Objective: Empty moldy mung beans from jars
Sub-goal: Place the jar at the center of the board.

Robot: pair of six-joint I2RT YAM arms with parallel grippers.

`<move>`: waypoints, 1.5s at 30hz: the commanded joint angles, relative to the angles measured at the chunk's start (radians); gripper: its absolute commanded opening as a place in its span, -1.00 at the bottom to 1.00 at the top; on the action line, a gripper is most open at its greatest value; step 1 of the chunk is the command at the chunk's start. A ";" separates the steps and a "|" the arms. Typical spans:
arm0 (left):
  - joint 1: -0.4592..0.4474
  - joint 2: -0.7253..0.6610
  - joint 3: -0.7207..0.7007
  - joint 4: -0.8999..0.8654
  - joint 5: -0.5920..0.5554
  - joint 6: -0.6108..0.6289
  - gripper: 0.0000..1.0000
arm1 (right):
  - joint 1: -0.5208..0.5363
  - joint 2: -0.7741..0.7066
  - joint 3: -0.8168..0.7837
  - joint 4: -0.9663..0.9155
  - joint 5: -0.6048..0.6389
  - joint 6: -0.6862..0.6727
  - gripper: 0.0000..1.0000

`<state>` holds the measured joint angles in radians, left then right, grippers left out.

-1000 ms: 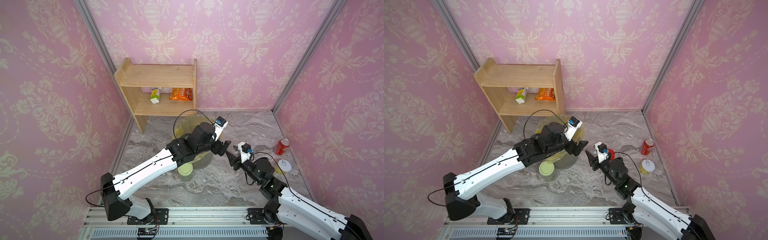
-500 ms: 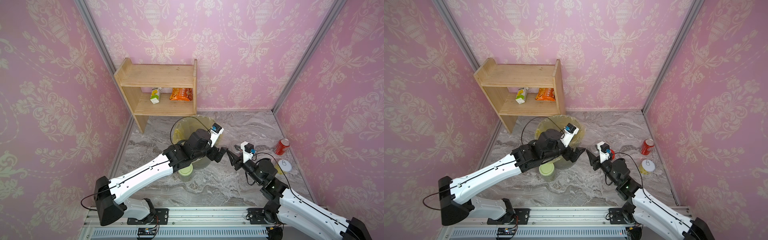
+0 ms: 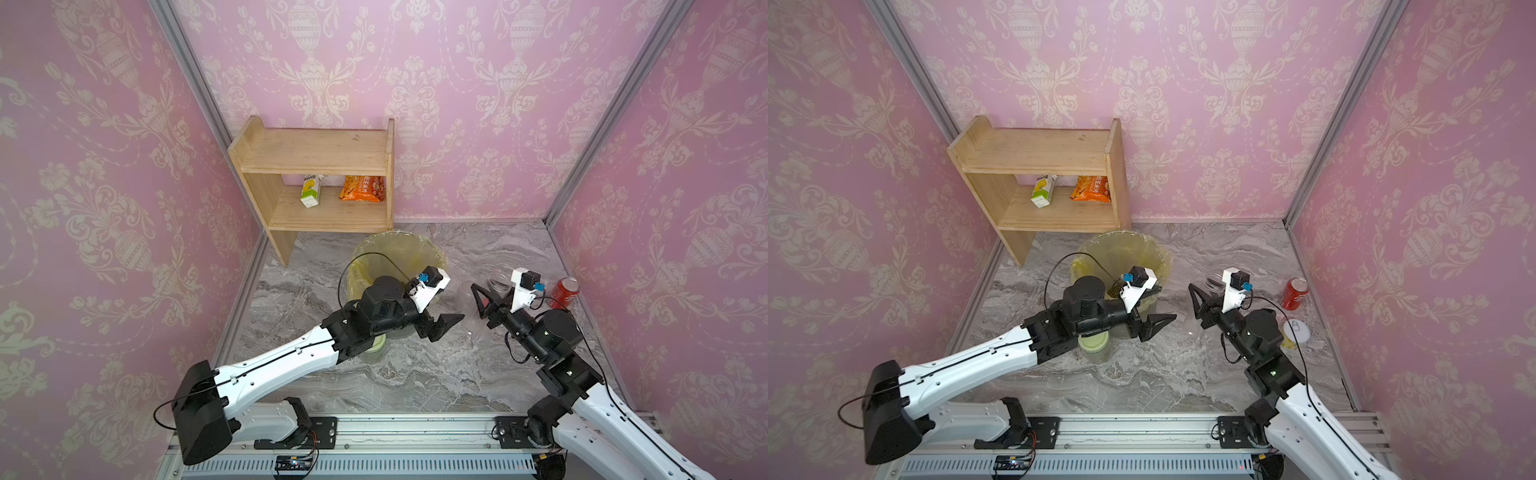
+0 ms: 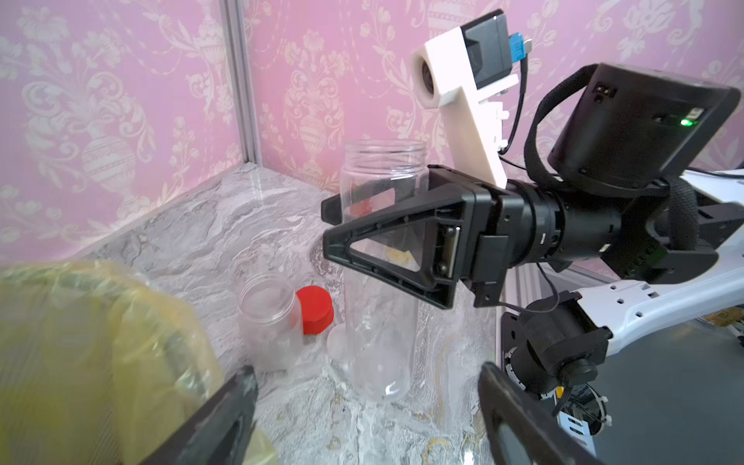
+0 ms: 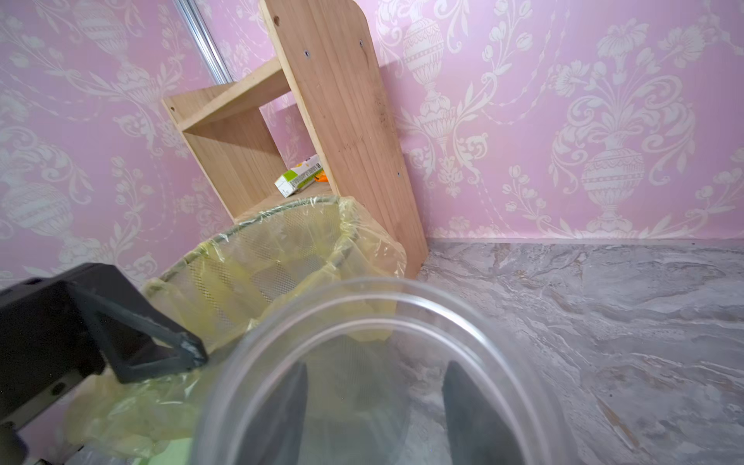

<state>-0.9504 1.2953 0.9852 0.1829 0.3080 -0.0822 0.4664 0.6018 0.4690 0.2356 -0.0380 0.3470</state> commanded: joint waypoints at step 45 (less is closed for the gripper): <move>-0.070 0.347 0.269 0.041 0.133 0.004 0.69 | -0.007 -0.160 0.187 -0.272 0.055 0.282 -0.21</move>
<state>-1.0252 1.6211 1.2282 0.1772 0.4915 -0.0566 0.4583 0.4496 0.6697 -0.1020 0.0273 0.5430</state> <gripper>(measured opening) 0.858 0.552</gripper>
